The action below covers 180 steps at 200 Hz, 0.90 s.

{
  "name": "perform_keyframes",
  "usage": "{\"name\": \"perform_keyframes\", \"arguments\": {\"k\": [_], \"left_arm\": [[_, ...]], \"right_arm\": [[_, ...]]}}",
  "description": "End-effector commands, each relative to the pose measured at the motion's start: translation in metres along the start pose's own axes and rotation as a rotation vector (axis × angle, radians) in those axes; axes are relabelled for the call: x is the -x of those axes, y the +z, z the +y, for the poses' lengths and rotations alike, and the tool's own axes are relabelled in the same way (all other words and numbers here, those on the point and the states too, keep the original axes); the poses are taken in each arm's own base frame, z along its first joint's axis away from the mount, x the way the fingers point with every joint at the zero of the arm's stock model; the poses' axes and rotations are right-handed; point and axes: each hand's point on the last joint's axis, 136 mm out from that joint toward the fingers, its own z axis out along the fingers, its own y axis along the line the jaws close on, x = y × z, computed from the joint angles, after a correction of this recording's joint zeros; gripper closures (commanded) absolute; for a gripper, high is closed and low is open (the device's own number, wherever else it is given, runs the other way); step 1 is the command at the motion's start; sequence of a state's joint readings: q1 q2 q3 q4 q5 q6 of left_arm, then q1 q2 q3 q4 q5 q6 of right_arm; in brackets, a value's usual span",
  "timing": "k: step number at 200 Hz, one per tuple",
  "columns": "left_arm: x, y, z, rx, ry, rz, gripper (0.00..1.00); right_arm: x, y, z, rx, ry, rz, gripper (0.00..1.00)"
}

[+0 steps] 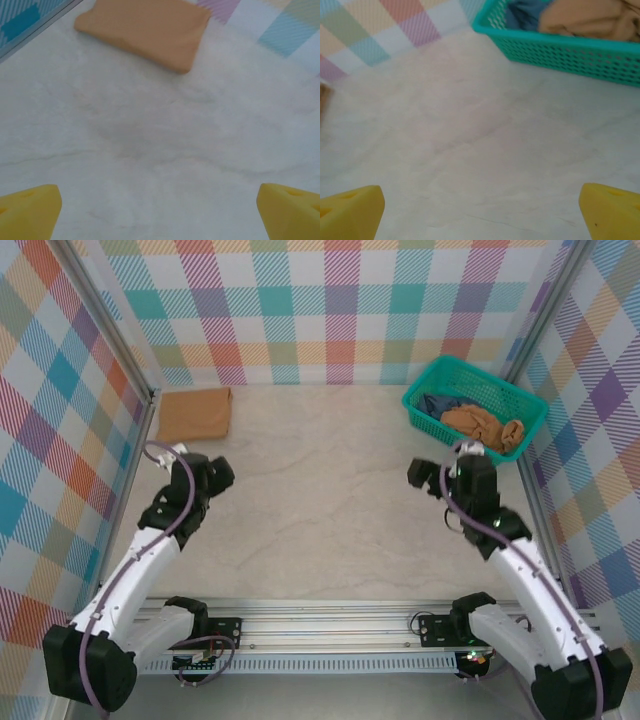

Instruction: Fold and stack the t-shirts

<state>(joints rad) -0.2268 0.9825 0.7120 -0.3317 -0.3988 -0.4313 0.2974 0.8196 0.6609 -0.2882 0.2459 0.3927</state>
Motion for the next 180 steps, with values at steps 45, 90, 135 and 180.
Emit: {"name": "perform_keyframes", "arguments": {"k": [45, 90, 135, 180], "left_arm": [[-0.023, 0.059, -0.005, -0.035, 0.256, -0.054, 0.00], [-0.021, 0.107, 0.008, -0.063, 0.158, -0.124, 0.00], [-0.019, 0.125, -0.003, -0.165, 0.213, -0.122, 0.00], [-0.032, 0.114, 0.007, -0.134, 0.209, -0.267, 0.00]], "right_arm": [[-0.035, 0.071, -0.065, -0.175, -0.231, -0.065, 0.00], [-0.024, 0.103, -0.082, -0.150, -0.178, -0.115, 0.00], [-0.012, 0.129, -0.090, -0.110, -0.170, -0.162, 0.00], [-0.024, 0.129, -0.086, -0.058, -0.198, -0.214, 0.00]]}}
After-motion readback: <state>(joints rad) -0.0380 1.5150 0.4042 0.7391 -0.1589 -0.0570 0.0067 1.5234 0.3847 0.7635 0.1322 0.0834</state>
